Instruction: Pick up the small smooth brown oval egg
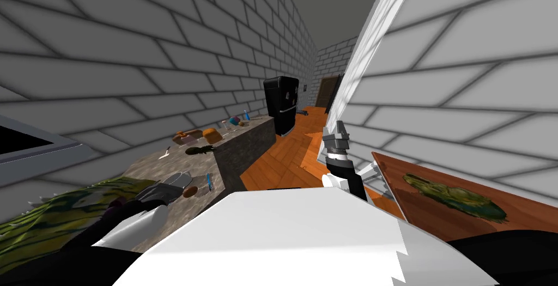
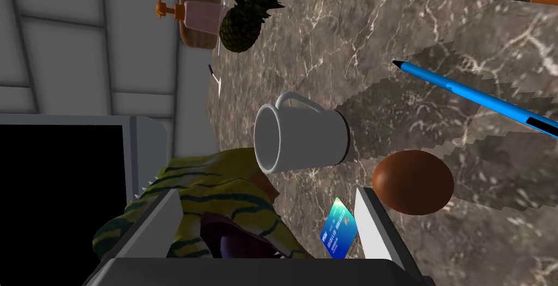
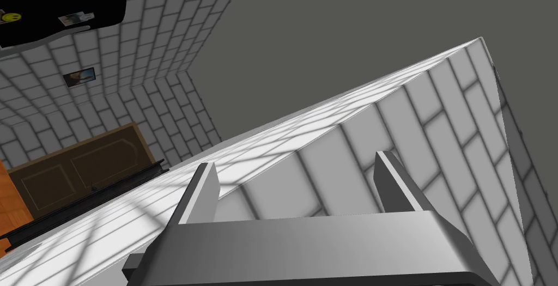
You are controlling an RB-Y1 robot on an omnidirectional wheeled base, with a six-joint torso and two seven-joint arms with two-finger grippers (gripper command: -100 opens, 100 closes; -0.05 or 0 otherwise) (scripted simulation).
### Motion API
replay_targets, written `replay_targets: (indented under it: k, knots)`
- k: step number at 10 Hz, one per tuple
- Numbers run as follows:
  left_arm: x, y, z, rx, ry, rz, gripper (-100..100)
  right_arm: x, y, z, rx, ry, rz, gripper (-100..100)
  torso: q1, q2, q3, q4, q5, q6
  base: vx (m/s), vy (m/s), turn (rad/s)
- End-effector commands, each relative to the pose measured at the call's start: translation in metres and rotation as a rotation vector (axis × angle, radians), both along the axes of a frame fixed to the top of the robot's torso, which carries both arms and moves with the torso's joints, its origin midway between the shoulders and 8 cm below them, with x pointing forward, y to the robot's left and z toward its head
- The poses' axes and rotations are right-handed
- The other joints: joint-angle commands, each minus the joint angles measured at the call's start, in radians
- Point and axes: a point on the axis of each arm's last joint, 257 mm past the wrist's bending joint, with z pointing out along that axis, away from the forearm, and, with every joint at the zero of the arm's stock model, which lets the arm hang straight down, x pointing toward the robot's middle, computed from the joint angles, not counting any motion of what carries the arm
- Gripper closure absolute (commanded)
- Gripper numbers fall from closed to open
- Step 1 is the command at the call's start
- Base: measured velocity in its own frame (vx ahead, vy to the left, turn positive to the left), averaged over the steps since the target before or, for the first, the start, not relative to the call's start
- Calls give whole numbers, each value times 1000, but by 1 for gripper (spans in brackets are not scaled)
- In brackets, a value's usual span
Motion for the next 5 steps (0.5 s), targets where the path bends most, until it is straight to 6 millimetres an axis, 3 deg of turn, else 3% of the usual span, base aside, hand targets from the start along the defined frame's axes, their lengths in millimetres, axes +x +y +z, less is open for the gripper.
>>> replay_targets:
  k: [1, 4, 5]
  knots:
    - [-26, 3, -20, -55, 42, 59, -100, 0, 0, 0, 0, 0, 0, 0, 0, 0, 0, 0, 0, 0, 25, 15, -219]
    - [-45, 4, -37, -111, 90, 105, -100, 0, 0, 0, 0, 0, 0, 0, 0, 0, 0, 0, 0, 0, 18, 14, -81]
    - [-61, 4, -48, -148, 117, 142, -100, 0, 0, 0, 0, 0, 0, 0, 0, 0, 0, 0, 0, -1, 18, 14, -128]
